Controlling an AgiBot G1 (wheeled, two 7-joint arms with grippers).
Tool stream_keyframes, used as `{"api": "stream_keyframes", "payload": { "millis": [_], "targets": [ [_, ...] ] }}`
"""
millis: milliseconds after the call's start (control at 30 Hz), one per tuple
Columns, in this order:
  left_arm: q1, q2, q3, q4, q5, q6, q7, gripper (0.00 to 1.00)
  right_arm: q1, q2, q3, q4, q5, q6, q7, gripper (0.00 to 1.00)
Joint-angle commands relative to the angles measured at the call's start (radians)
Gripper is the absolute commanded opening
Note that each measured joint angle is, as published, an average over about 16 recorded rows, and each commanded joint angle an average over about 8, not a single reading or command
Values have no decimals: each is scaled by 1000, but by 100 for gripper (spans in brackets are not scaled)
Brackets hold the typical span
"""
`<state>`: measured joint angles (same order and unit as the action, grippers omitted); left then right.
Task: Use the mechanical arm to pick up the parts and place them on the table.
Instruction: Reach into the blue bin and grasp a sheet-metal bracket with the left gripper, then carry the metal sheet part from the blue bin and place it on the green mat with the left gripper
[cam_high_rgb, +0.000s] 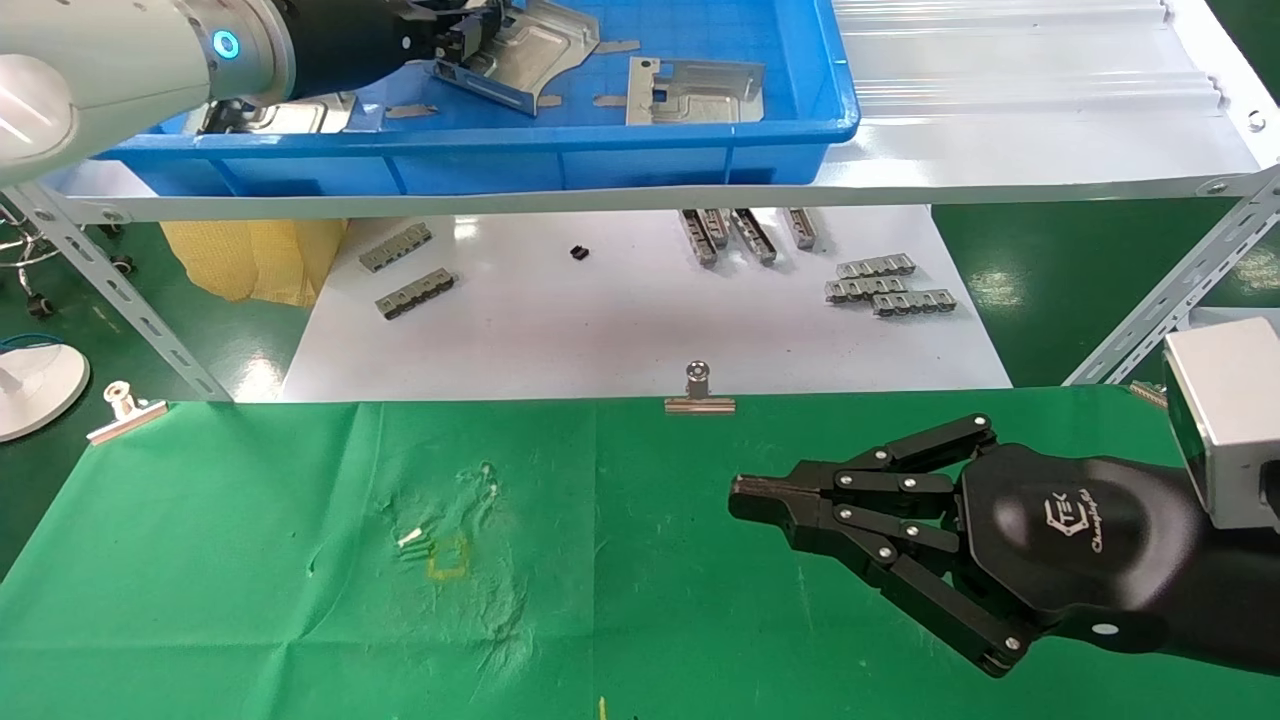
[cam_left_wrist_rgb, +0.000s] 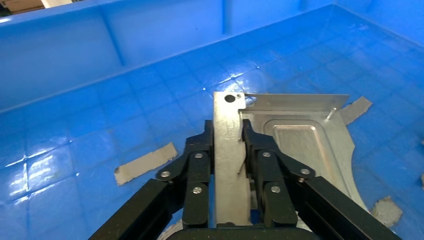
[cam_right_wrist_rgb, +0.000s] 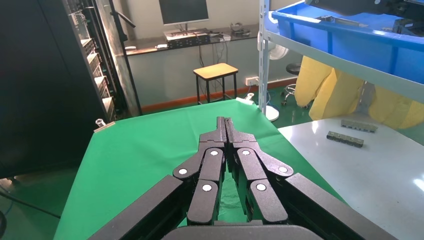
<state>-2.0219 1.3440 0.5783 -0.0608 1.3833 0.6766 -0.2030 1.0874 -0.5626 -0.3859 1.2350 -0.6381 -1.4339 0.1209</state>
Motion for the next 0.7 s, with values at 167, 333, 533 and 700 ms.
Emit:
{"api": "stream_keyframes", "payload": {
  "millis": [167, 333, 533, 700],
  "targets": [
    [-8, -6, 0, -1, -5, -9, -3, 0, 0, 0, 0, 0, 0, 0, 0, 65],
    [-26, -21, -5, -30, -12, 6, 42, 0, 0, 0, 0, 0, 0, 0, 0, 100],
    [-38, -79, -32, -89, -60, 170, 125, 0, 0, 0, 0, 0, 0, 0, 0, 100],
    [-23, -157, -71, -143, -131, 410, 217, 0, 0, 0, 0, 0, 0, 0, 0, 100]
  ]
}}
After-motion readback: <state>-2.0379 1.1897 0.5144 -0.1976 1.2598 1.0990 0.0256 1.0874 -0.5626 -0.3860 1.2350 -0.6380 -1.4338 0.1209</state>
